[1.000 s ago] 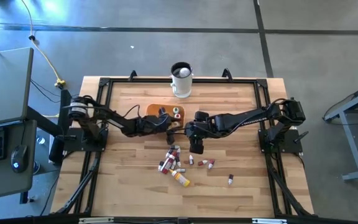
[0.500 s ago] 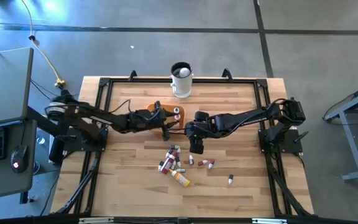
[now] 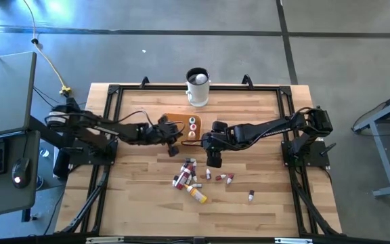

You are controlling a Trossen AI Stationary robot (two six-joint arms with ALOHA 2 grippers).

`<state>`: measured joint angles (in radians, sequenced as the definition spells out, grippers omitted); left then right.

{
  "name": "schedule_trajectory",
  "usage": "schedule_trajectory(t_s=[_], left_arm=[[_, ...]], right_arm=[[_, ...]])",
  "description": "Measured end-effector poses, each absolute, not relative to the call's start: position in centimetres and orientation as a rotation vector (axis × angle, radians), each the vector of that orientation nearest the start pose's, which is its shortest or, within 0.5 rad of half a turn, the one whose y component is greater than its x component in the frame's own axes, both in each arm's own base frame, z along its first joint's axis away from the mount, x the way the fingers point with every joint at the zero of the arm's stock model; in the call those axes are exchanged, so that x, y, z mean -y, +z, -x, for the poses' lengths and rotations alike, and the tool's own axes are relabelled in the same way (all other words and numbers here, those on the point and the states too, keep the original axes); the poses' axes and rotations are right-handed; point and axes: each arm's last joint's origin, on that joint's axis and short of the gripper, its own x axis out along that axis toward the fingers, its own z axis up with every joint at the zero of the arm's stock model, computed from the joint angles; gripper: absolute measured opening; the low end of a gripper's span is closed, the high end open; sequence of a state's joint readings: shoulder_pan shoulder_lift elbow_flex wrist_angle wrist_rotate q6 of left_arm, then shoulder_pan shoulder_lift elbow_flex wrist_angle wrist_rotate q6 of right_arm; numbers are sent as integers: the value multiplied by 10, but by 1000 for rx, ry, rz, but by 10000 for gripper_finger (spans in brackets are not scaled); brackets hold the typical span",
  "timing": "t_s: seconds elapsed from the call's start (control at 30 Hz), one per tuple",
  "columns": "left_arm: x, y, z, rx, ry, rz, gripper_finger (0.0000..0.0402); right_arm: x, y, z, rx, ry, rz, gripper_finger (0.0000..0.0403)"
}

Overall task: Pick & Place food coloring
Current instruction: Put the large yellow food coloring bottle into the yellow bin

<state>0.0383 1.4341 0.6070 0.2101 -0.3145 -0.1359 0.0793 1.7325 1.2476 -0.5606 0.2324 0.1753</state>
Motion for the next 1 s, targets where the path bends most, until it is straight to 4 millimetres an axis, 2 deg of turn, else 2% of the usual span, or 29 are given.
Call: schedule_trajectory(t_s=[0.4, 1.0], left_arm=[[-23, 145, -290, -562, 314, 82, 1], [-38, 142, -290, -560, 270, 133, 0]], right_arm=[[-22, 220, -355, -1013, -217, -2, 209], [-22, 220, -355, -1011, -217, -3, 209]])
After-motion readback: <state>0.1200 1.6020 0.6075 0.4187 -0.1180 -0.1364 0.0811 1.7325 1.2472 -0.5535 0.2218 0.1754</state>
